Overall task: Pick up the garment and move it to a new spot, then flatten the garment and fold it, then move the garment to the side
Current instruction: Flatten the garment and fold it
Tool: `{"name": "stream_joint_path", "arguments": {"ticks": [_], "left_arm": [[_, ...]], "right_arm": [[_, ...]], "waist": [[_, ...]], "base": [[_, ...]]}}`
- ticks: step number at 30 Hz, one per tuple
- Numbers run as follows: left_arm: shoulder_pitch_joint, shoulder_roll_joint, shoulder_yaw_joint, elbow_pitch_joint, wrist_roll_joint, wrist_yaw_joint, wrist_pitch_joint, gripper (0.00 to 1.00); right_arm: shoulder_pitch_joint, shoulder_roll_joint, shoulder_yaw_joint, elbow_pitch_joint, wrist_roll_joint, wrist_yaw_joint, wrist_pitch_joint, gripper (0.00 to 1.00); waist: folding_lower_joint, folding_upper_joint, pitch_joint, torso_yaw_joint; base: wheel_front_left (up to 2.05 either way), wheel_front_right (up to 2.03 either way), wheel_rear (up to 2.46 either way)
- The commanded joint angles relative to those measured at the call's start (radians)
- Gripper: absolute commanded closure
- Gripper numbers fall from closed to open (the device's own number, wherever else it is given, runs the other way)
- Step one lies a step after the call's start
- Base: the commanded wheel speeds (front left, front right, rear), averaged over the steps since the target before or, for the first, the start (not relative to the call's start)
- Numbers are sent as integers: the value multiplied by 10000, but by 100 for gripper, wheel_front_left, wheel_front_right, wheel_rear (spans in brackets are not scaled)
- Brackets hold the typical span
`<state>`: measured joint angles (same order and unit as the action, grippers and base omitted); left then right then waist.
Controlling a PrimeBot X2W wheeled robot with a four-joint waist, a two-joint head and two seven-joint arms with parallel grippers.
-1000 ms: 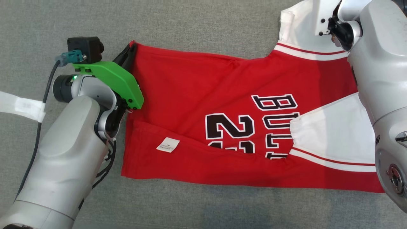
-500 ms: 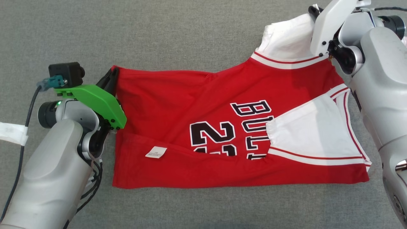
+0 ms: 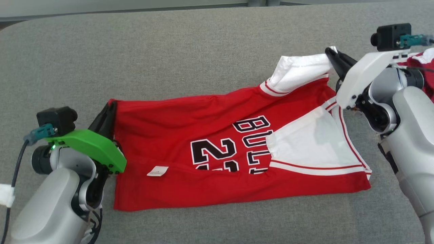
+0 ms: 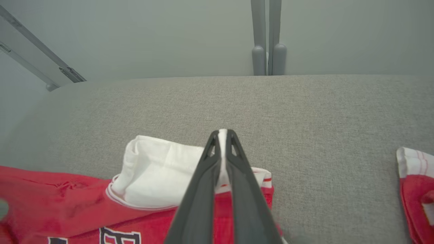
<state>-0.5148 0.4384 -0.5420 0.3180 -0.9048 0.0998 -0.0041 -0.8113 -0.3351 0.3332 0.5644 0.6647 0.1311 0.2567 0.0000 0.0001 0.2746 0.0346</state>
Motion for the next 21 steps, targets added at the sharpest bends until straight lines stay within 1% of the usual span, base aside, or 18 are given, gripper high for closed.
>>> {"name": "stream_joint_path", "arguments": {"ticks": [1,2,8,11,16,21], "left_arm": [[264,111,75,-158,-113,77,-103,100],[688,263,188,-612,-137,229,-232,100],[1974,591,363,-1978,-219,719,-560,100],[2562,666,446,-2531,-281,986,-742,100],[3525,734,586,-3226,-461,1296,-1040,100],[4162,772,568,-3396,-483,1475,-1183,100]], "right_arm": [[310,-78,-65,-193,111,-9,-66,100],[823,-185,-182,-763,303,-8,-77,100],[2338,-365,-658,-2309,337,-6,1,100],[3147,-258,-1014,-3057,285,-8,47,100],[4550,48,-1715,-4261,33,-6,182,100],[5797,531,-2398,-5207,-300,-6,389,100]], "waist": [[0,-1,-124,-136],[0,-1,-149,-192],[0,-1,-216,-311],[0,-1,-275,-342],[0,-1,-422,-423],[0,-1,-585,-529]], "base": [[0,0,0],[0,0,0],[0,0,0],[0,0,0],[0,0,0],[0,0,0]]}}
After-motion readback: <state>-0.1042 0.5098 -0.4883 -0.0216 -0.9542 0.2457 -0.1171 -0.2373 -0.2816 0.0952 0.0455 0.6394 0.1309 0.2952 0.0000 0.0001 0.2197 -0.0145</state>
